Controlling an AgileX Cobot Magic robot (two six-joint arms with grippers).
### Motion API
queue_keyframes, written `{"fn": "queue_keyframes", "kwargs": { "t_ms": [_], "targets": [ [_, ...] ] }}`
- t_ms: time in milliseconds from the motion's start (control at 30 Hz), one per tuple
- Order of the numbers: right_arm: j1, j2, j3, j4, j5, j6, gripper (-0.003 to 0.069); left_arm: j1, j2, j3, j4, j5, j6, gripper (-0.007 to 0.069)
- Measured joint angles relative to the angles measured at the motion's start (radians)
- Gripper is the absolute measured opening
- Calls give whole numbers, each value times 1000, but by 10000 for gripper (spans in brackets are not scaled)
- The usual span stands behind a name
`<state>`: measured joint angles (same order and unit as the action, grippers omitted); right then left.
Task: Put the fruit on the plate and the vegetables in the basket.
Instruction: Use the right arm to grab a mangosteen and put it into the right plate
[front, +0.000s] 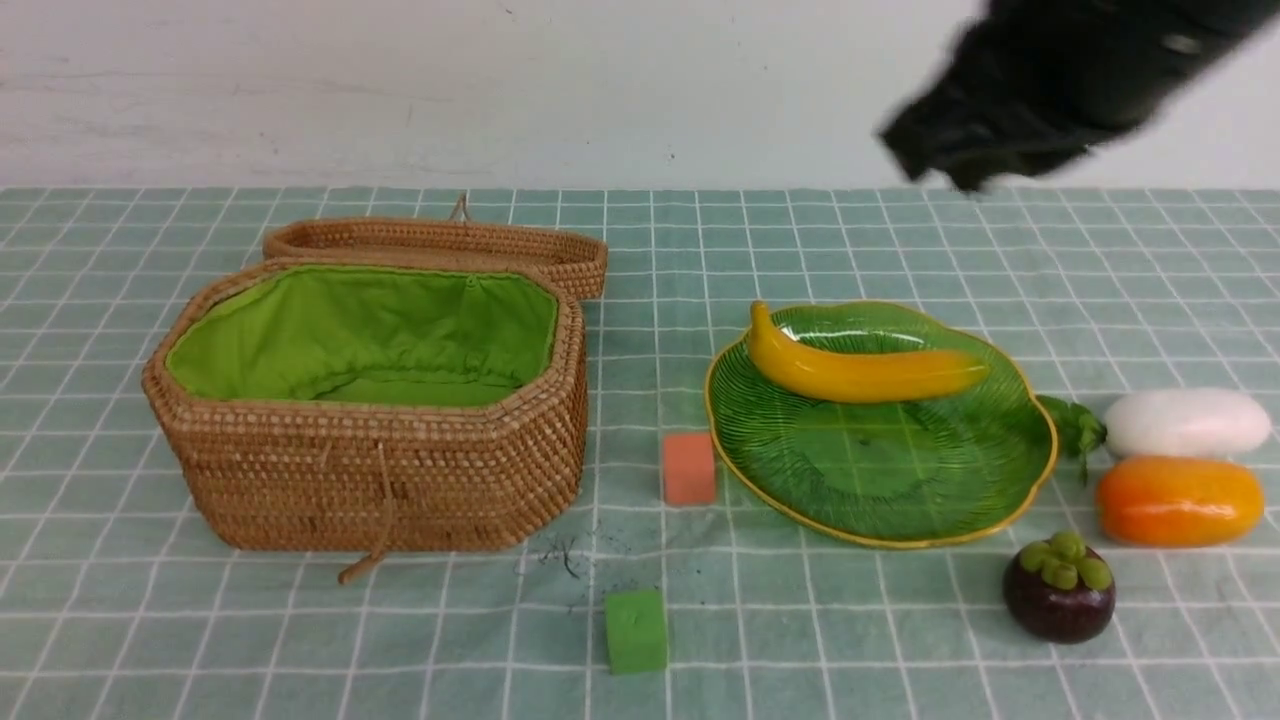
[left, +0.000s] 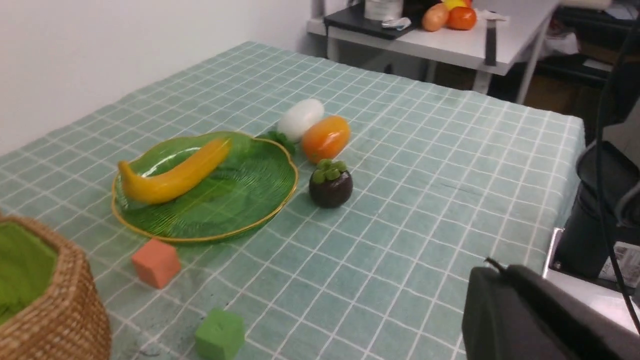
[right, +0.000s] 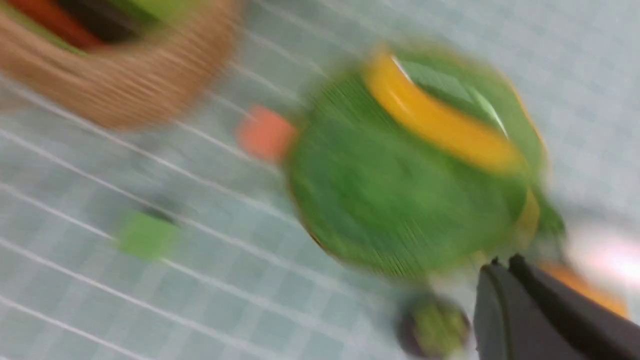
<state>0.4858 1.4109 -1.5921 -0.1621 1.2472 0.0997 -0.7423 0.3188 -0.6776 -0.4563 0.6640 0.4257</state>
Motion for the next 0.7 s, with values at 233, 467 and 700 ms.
{"fn": "queue_keyframes", "kwargs": {
  "t_ms": [233,467,700],
  "targets": [
    [-353,-4,400,280,-147,-84,246,0,1,0,-46,-1,71,-13],
    [-433,197,485,500,-344,-287,635,0,1,0,-48,2,72,-13],
    [-393,333,485,411,-449,-291,668,0,1,0,-51,3,72,-13]
  ]
}}
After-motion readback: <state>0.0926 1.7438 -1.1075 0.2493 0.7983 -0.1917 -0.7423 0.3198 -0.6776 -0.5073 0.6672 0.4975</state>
